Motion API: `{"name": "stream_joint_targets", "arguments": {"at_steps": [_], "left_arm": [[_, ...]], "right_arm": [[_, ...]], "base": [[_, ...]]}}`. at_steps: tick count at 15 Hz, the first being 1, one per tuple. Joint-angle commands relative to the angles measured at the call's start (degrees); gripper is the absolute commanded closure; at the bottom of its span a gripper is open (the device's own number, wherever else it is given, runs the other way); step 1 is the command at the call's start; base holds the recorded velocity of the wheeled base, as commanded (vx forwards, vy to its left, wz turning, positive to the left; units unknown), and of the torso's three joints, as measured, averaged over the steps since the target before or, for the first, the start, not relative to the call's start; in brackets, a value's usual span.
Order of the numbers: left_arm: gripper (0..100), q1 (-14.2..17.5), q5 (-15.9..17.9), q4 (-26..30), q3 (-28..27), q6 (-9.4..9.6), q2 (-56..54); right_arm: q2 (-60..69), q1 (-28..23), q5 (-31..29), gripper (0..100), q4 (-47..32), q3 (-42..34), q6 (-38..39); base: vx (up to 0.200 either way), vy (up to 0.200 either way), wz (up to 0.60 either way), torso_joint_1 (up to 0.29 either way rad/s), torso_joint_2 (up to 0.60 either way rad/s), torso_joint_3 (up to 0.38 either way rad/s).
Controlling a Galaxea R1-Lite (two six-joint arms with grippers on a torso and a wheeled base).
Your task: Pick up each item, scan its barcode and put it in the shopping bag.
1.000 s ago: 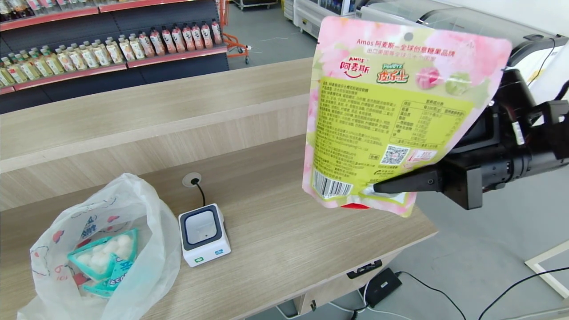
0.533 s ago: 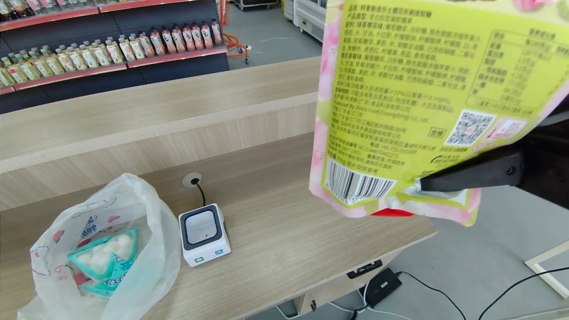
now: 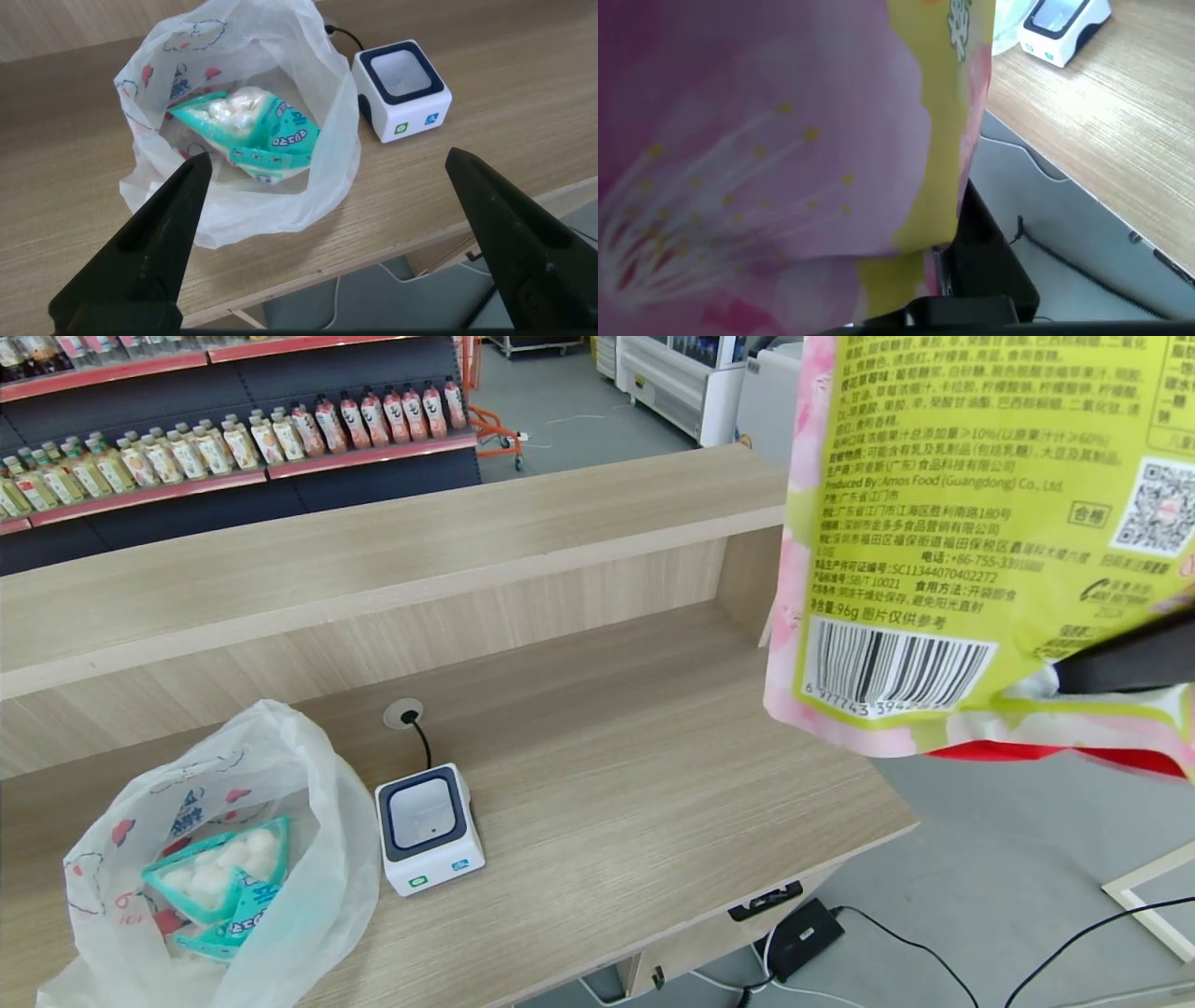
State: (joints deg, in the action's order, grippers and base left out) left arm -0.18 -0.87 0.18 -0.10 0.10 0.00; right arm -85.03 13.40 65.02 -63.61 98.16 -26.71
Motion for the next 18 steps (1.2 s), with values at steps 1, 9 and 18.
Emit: {"name": "stream_joint_targets", "arguments": {"at_steps": [1,9,18], "left_arm": [[0,0.01,-0.01,-0.01,0.01,-0.01,0.0],[0,0.01,-0.01,-0.01,0.01,-0.01,0.0],[0,0.01,-0.01,-0.01,0.01,-0.01,0.0]], "right_arm": [[-0.22,0.14,0.01,100,-0.02,0.1,-0.01],[1.27,10.33,-4.38,100,-6.26,0.02,1.31],[1.36,10.33,-12.29,100,-10.04,5.2,1.22]], "base": [[0.0,0.0,0.0,0.0,0.0,0.0],[0.0,0.0,0.0,0.0,0.0,0.0],[0.0,0.0,0.0,0.0,0.0,0.0]]}}
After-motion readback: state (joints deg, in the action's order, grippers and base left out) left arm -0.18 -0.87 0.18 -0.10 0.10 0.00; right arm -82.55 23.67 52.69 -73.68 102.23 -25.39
